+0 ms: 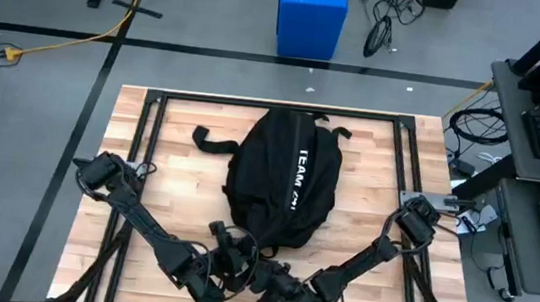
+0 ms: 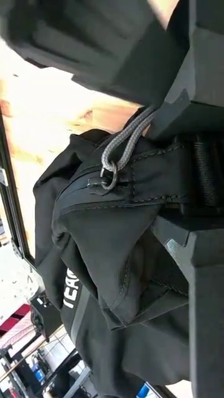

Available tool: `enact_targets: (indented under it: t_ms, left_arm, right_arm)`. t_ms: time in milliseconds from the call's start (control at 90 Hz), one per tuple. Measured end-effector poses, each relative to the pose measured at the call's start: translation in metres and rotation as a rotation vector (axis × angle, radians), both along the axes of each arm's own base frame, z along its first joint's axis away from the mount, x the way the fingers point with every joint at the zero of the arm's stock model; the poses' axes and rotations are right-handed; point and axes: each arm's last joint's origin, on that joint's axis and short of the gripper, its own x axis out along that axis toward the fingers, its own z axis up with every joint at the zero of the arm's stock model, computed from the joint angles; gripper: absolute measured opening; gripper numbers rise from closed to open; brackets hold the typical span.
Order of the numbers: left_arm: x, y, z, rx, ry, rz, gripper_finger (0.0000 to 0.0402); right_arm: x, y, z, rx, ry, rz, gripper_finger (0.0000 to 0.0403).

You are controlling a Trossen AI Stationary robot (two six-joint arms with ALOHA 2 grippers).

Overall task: Unpack backpack
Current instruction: Open the black backpack

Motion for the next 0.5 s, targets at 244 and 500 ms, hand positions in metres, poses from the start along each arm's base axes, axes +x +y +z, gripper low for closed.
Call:
enact_targets:
  t_ms: [244, 500]
  left_arm:
    - [0.001, 0.001, 0.000, -0.002, 0.003, 0.002, 0.0129]
    - [0.001, 0.002, 0.000, 0.002, 0.003, 0.004, 0.0129]
  right_arm:
    - [0.007, -0.009, -0.001, 0.088, -0.018, -0.005, 0.0074]
    - [0.010, -0.013, -0.001, 0.065, -0.006, -0.007, 0.0073]
